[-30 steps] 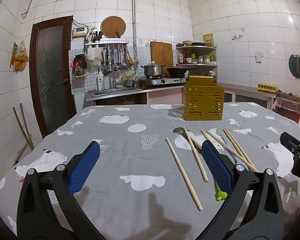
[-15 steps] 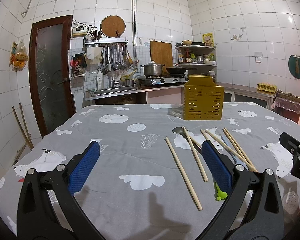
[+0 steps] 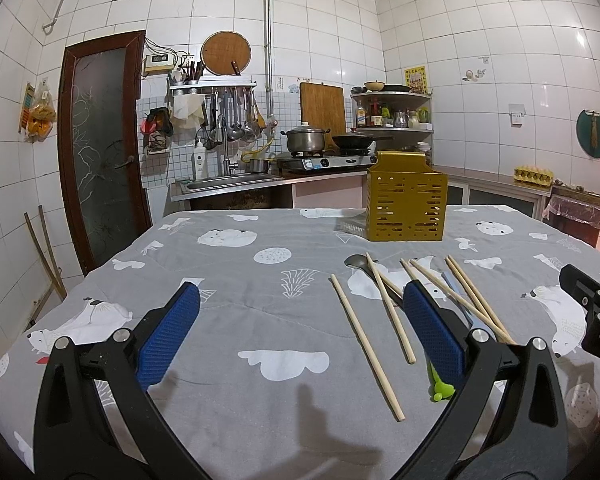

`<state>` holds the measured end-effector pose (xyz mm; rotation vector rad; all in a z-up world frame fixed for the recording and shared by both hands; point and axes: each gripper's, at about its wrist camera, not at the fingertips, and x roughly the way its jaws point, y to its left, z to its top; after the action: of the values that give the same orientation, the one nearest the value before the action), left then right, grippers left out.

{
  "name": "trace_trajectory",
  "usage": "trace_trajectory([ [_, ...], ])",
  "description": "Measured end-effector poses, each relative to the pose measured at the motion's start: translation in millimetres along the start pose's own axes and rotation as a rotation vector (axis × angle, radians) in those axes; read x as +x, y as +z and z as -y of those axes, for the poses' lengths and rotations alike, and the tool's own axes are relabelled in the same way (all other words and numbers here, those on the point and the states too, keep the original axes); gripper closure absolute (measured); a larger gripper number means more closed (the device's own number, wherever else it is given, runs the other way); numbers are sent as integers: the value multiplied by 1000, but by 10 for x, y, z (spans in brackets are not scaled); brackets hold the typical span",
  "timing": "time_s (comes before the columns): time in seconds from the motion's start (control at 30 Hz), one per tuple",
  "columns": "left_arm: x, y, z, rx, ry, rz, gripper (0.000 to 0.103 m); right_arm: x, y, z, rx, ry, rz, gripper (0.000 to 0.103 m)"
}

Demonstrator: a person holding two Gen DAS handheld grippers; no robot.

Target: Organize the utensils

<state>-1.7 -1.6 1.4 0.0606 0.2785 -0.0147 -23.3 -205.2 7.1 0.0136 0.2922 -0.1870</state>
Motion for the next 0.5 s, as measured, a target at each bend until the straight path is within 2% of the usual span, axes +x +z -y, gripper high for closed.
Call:
trace_trajectory([
  [0.5,1,3,-7,-2,-2,2,5,-3,11,10,2,-2,-1,4],
])
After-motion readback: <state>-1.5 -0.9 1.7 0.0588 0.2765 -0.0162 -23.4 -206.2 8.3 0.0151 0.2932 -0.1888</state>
